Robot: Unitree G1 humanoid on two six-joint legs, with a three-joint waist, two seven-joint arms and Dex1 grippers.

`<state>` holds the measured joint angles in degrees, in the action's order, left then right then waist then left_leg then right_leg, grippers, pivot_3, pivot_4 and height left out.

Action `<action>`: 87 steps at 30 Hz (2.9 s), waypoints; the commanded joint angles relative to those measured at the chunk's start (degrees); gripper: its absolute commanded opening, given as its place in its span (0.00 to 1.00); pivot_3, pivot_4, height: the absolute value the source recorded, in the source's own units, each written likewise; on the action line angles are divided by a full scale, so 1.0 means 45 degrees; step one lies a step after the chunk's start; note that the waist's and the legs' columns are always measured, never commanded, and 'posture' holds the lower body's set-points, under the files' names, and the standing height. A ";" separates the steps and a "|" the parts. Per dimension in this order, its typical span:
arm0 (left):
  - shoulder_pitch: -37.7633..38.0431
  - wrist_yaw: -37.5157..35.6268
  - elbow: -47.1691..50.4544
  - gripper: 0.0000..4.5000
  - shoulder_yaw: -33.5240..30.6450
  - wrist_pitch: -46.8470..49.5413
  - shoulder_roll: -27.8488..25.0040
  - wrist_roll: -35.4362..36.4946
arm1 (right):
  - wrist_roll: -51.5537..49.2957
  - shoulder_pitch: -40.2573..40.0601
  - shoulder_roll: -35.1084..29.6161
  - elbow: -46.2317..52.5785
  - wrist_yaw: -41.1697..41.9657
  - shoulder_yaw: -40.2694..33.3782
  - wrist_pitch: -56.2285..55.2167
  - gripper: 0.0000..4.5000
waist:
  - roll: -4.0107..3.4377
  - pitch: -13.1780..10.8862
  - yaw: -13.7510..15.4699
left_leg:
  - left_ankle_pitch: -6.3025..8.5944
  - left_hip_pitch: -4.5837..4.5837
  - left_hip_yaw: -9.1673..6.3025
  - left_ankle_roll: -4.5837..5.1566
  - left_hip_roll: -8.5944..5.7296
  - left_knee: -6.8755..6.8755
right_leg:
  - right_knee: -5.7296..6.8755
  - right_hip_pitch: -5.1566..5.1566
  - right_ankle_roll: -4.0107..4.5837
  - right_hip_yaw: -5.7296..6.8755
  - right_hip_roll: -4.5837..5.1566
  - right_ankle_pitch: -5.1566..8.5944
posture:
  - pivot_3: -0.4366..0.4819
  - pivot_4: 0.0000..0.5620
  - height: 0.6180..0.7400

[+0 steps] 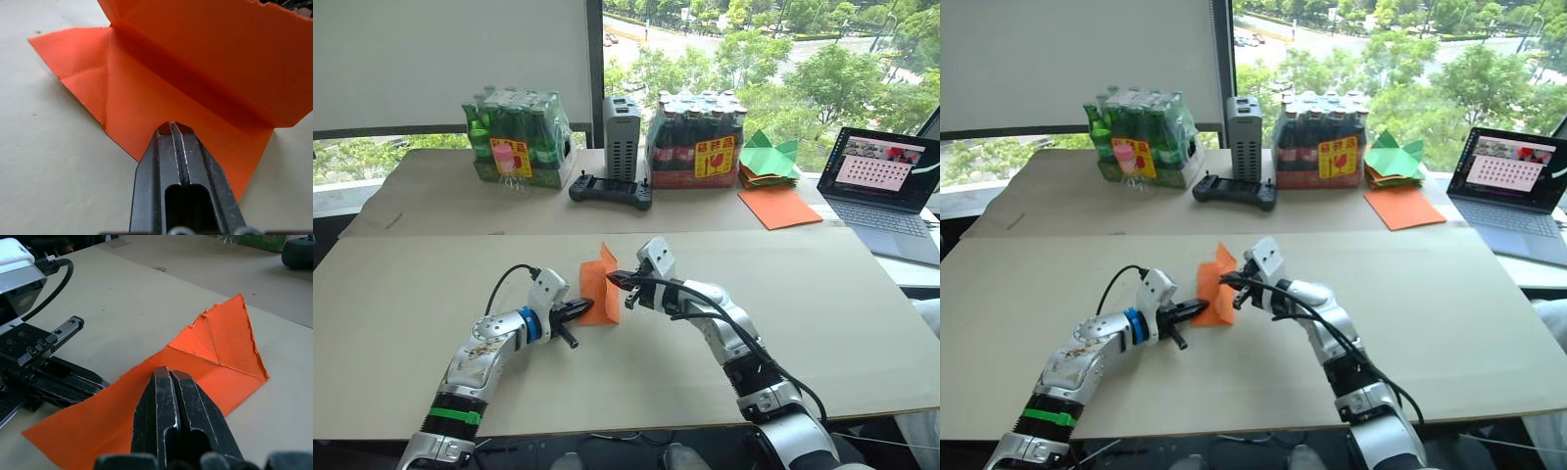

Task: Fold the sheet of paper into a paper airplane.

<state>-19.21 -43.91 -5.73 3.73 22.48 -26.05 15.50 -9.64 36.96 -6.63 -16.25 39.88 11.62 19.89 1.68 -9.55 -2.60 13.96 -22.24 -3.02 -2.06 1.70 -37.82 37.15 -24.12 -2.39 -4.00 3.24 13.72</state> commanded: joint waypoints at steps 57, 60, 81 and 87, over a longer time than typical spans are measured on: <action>-0.0968 0.0931 -0.0333 0.00 -0.1214 0.1620 0.0241 0.1437 | 0.2570 -0.0509 0.0302 -0.1051 -0.0856 0.1709 -0.0918 0.00 | -0.0005 0.0005 -0.0280 | 0.0000 0.0006 -0.0008 -0.0001 0.0012 0.0003 | 0.0008 -0.0006 0.0008 0.0003 -0.0015 -0.0004 | 0.48 0.27 1.00; -0.0829 0.0803 -0.0596 0.00 -0.1026 0.1497 0.0359 0.1275 | 0.2629 -0.0522 0.0158 -0.0840 -0.0837 0.1754 -0.0938 0.00 | -0.0005 0.0005 -0.0273 | 0.0000 0.0005 -0.0009 -0.0001 0.0011 0.0003 | 0.0007 -0.0006 0.0008 0.0003 -0.0013 -0.0004 | 0.48 0.27 1.00; -0.0513 0.0546 -0.1442 0.00 -0.0516 0.1200 0.1007 0.0602 | 0.1899 -0.0549 -0.1088 0.2156 0.0741 0.1838 0.0399 0.00 | -0.0012 0.0010 -0.0057 | 0.0000 0.0008 -0.0006 -0.0001 0.0000 0.0002 | 0.0000 0.0004 0.0006 0.0003 -0.0003 -0.0004 | 0.48 0.27 1.00; -0.0483 0.0540 -0.1175 0.00 -0.0577 0.1348 0.1050 0.0641 | 0.2267 -0.0613 -0.1035 0.1680 0.0550 0.2173 0.0318 0.00 | -0.0013 0.0010 0.0003 | 0.0000 0.0007 -0.0003 -0.0001 -0.0001 0.0002 | -0.0002 0.0004 0.0006 0.0003 -0.0002 -0.0004 | 0.48 0.27 1.00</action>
<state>-22.51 -41.24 -10.16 -0.12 27.48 -21.88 18.66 0.03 33.70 -11.68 -9.06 42.70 21.39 21.69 1.63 -9.51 -2.59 13.96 -22.20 -3.03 -2.06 1.69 -37.81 37.14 -24.10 -2.37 -3.99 3.23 13.70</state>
